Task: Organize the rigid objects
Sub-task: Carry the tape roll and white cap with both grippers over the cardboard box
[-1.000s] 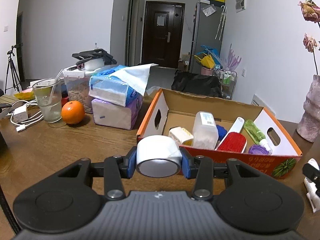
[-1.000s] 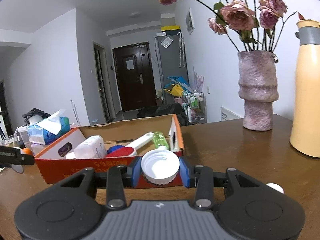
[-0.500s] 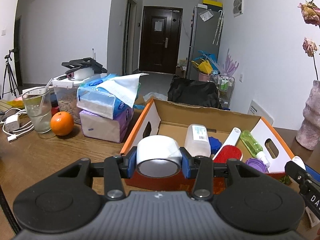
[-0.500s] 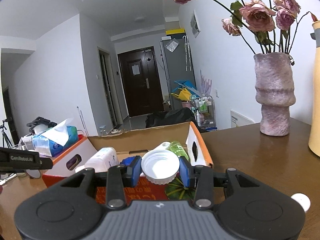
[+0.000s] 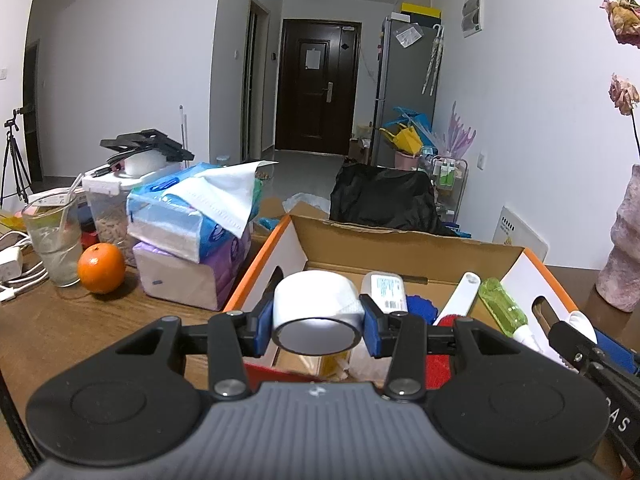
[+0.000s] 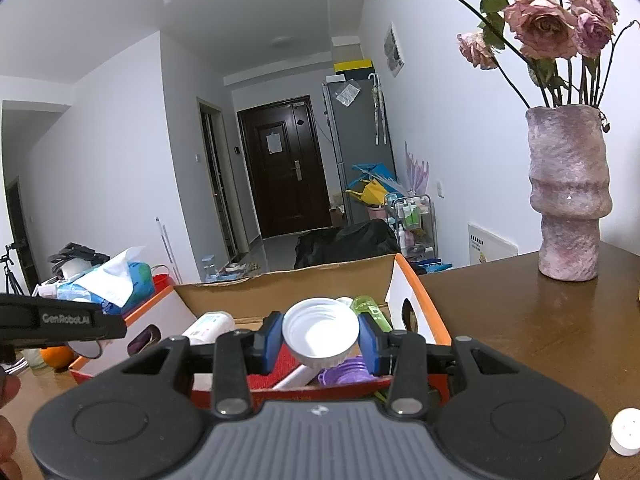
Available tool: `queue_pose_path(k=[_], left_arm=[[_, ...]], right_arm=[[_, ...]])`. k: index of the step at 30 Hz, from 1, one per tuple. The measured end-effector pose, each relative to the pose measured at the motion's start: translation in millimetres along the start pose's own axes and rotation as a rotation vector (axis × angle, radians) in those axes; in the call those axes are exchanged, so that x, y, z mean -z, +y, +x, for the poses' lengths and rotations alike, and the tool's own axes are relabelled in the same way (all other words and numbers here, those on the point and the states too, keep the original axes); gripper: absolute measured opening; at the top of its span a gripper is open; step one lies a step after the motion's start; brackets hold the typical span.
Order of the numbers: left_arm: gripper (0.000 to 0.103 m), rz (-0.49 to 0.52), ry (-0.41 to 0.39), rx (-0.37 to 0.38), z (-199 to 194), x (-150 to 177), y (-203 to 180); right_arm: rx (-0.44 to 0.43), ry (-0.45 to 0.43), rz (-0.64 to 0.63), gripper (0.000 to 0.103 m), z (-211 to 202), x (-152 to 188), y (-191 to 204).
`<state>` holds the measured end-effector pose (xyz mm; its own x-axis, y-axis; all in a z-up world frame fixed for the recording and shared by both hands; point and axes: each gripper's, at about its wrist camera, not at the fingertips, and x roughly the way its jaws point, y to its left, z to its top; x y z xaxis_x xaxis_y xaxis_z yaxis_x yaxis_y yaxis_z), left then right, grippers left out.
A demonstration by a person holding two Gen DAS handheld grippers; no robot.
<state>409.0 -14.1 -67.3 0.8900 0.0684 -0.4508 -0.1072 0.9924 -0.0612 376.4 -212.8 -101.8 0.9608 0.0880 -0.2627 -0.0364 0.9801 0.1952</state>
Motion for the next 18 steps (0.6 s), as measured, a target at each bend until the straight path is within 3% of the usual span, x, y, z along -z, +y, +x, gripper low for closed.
queue_pose_path(k=[18], left_arm=[[0.044,0.043,-0.014,-0.022,36.6,-9.4,-15.0]], right_arm=[[0.011,0.012,-0.026,0.039,38.4,-5.9,4.0]])
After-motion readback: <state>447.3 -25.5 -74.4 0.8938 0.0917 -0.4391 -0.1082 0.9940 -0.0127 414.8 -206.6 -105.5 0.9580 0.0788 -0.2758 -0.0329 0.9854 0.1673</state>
